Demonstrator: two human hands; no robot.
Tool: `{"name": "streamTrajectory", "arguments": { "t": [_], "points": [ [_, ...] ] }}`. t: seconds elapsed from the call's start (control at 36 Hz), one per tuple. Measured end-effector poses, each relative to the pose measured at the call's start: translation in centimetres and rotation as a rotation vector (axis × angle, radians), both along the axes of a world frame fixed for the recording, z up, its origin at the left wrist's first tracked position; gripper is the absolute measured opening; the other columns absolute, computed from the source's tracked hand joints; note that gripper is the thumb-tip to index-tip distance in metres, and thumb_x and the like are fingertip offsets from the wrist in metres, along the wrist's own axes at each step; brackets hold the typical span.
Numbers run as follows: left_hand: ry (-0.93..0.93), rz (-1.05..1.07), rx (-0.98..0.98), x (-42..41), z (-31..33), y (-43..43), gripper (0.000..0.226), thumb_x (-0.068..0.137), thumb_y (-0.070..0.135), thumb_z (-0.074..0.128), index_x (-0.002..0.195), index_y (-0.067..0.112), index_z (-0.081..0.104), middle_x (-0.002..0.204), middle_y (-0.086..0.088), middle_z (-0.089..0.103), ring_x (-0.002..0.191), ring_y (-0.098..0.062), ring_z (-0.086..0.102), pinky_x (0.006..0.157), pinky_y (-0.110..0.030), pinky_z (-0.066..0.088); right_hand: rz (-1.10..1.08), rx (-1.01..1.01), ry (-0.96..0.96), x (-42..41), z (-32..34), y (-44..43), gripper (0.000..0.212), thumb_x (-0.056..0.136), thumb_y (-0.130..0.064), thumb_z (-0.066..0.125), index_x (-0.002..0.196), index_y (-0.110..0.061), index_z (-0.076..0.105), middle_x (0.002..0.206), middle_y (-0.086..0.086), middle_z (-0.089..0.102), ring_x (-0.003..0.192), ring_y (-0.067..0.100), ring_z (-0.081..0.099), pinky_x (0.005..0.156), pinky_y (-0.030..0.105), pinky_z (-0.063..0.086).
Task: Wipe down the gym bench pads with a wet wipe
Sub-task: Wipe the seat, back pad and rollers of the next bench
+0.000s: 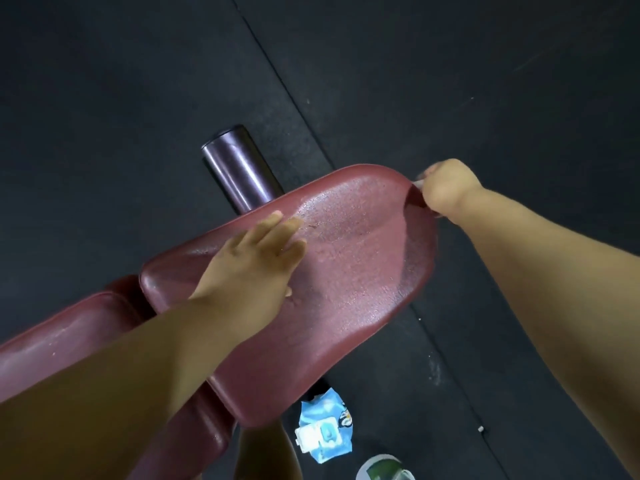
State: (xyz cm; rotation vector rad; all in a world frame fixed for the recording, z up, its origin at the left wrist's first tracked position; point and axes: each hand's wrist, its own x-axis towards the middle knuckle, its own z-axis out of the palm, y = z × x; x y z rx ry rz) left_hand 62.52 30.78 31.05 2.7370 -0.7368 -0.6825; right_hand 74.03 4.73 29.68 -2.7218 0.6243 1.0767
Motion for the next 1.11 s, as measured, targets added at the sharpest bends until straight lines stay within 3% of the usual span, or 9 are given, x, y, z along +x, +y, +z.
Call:
{"name": "streamTrajectory", "arguments": {
  "t": [0.17,0.28,0.42,0.5,0.61,0.72,0.89,1.0,1.11],
  "points": [
    [-0.065,0.154,-0.012,-1.6,-1.2,2.8,0.078,0.049,0.032,0.091,0.120,0.012,0.064,0.130,-0.011,0.057,0.111,-0.036,0.059,0.077,-0.051,0.052,0.190,0.208,-0.143,2.1,-0.1,6.7,0.025,0.094,-0.015,0.055,0.110,0.001,0.065,0.116,0.018,0.063,0.109,0.035,0.057,0.096,0.039,0.045],
    [-0.038,0.143,-0.026,-1.7,-1.6,3.3,0.074,0.060,0.033,0.086,0.126,0.015,0.060,0.137,-0.008,0.052,0.120,-0.032,0.054,0.086,-0.046,0.049,0.509,0.406,-0.010,1.2,0.2,13.1,0.023,0.091,-0.017,0.055,0.109,-0.010,0.066,0.115,0.009,0.065,0.106,0.028,0.058,0.088,0.030,0.046],
    [-0.005,0.183,-0.031,-2.0,-0.7,5.5,0.065,0.062,0.025,0.085,0.122,0.013,0.063,0.132,-0.007,0.056,0.117,-0.029,0.057,0.085,-0.044,0.051,0.698,0.289,0.058,1.5,-0.2,13.2,0.020,0.097,-0.025,0.049,0.108,-0.015,0.063,0.107,0.008,0.064,0.093,0.026,0.055,0.080,0.029,0.044],
    [-0.035,0.235,-0.024,-3.3,-0.5,7.4,0.066,0.059,0.024,0.087,0.119,0.011,0.064,0.127,-0.009,0.060,0.113,-0.031,0.059,0.083,-0.046,0.051,0.660,0.087,0.007,2.1,-0.1,11.4,0.023,0.096,-0.021,0.048,0.109,-0.010,0.063,0.109,0.016,0.064,0.100,0.036,0.057,0.086,0.041,0.050],
    [-0.070,0.325,-0.021,-5.3,-0.6,9.0,0.072,0.053,0.021,0.091,0.118,0.008,0.064,0.125,-0.013,0.059,0.113,-0.033,0.059,0.083,-0.045,0.051,0.555,0.016,-0.016,1.5,-0.1,12.5,0.021,0.094,-0.021,0.054,0.105,-0.007,0.065,0.107,0.018,0.065,0.100,0.037,0.059,0.079,0.034,0.049],
    [-0.090,0.411,-0.059,-6.5,-1.0,9.3,0.072,0.049,0.016,0.093,0.114,0.003,0.065,0.124,-0.017,0.059,0.112,-0.033,0.060,0.082,-0.043,0.051,0.678,0.244,0.005,-1.9,-0.1,18.8,0.020,0.095,-0.027,0.052,0.083,-0.013,0.058,0.101,0.014,0.066,0.099,0.034,0.060,0.082,0.033,0.048],
    [-0.145,0.437,-0.055,-8.8,-0.5,11.6,0.061,0.050,0.016,0.090,0.106,0.005,0.069,0.118,-0.014,0.063,0.099,-0.033,0.065,0.071,-0.045,0.055,0.808,0.431,0.079,-3.8,1.2,22.4,0.025,0.099,-0.026,0.046,0.112,-0.013,0.064,0.112,0.008,0.065,0.104,0.028,0.058,0.089,0.036,0.046],
    [-0.158,0.477,0.002,-10.7,-0.3,14.8,0.063,0.043,0.016,0.092,0.102,0.007,0.070,0.112,-0.014,0.065,0.097,-0.038,0.065,0.071,-0.050,0.054,0.877,0.294,0.142,-2.0,1.4,21.1,0.030,0.099,-0.034,0.049,0.101,-0.010,0.066,0.105,0.006,0.066,0.097,0.028,0.059,0.087,0.036,0.047],
    [-0.121,0.600,0.042,-12.9,-0.1,17.4,0.074,0.040,0.012,0.093,0.108,0.005,0.067,0.114,-0.020,0.063,0.096,-0.039,0.065,0.063,-0.049,0.055,0.829,0.058,0.122,-2.3,0.6,22.8,0.023,0.091,-0.011,0.054,0.068,-0.012,0.053,0.077,0.007,0.057,0.075,0.029,0.053,0.064,0.028,0.040]
  ]
}}
